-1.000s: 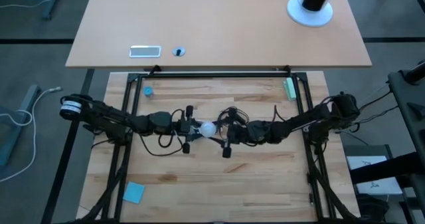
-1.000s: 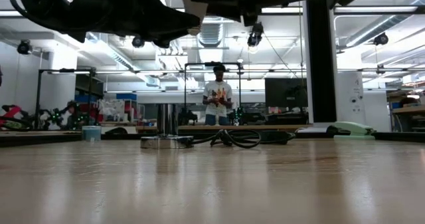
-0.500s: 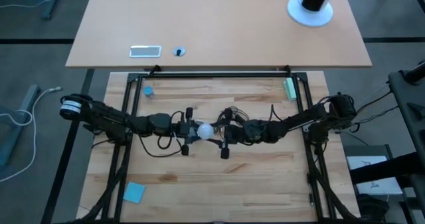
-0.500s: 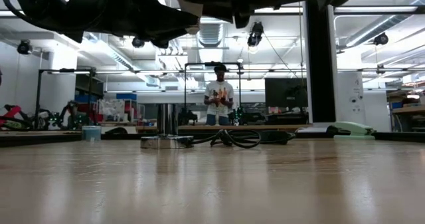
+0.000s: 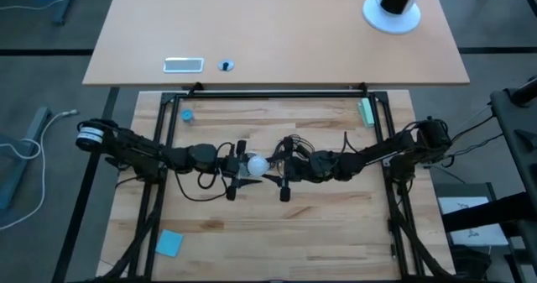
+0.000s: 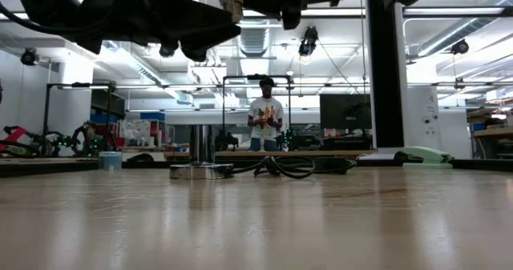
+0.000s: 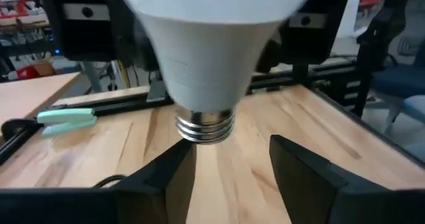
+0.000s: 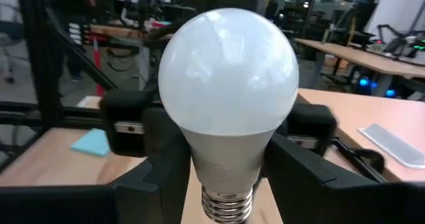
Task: Screw lightbulb
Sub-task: Insert the lightbulb into the lamp
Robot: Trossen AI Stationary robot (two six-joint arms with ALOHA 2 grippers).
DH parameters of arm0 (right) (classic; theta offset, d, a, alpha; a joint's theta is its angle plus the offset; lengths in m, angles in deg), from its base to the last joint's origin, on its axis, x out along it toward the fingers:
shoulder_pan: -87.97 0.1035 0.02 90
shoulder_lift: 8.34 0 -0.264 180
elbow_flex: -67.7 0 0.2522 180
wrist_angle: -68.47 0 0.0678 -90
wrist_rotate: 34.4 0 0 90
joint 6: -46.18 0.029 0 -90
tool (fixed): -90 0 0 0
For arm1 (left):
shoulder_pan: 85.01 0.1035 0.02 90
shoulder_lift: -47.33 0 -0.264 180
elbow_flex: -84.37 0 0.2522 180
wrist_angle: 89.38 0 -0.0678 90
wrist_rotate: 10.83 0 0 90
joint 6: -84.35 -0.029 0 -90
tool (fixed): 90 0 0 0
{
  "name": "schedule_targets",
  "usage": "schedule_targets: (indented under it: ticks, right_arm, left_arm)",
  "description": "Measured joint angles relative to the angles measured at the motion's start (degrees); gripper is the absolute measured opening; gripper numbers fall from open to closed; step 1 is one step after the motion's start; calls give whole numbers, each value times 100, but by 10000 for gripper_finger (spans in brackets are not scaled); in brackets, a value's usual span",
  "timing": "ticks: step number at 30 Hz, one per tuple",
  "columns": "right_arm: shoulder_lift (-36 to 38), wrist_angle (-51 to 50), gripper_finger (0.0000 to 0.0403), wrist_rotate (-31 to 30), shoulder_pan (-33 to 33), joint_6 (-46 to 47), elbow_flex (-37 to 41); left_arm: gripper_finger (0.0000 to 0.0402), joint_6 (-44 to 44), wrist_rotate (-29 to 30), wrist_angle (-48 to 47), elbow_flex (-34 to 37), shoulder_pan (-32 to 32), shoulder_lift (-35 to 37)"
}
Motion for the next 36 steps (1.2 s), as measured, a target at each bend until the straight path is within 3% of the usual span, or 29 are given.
schedule_targets:
  ticks: [9,15,19,25,30,36]
  right_arm:
    - [-309,345,171,164,2,121,2]
    - [-359,366,170,134,2,122,0]
    - [-361,380,166,78,-2,86,4]
    - [-390,172,171,-283,-10,28,9]
    - [-585,365,160,-361,-143,-67,42]
    - [-1220,1831,118,144,-463,231,295]
  left_arm:
    - [131,142,-20,484,7,0,55]
    - [137,243,-6,491,17,0,55]
    - [140,269,296,482,22,-9,80]
    - [92,298,751,151,222,4,228]
    - [95,310,1302,-521,315,7,603]
    - [172,272,1853,-1619,273,7,1090]
